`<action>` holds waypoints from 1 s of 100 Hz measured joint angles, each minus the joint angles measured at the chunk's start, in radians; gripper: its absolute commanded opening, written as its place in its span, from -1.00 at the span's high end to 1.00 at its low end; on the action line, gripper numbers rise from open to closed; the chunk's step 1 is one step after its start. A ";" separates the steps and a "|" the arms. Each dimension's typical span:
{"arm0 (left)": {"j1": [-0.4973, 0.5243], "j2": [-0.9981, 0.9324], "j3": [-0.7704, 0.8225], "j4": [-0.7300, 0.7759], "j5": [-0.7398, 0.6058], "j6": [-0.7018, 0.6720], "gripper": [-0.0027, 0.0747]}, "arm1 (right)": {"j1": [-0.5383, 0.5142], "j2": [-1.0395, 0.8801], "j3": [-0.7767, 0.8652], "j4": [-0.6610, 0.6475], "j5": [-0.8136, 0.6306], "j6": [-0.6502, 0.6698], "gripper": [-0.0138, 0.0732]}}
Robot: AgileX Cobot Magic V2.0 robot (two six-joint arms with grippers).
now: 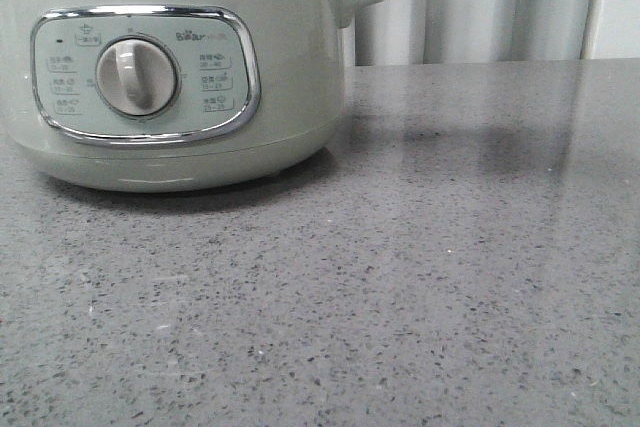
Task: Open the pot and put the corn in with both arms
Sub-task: 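Lift the corn with the right gripper and lower it into the pot, then open the right gripper to release the corn inside the pot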
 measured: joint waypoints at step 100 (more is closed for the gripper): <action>0.000 -0.048 0.115 0.021 0.015 0.004 0.98 | -0.025 -1.336 0.987 -0.328 -0.084 0.016 0.80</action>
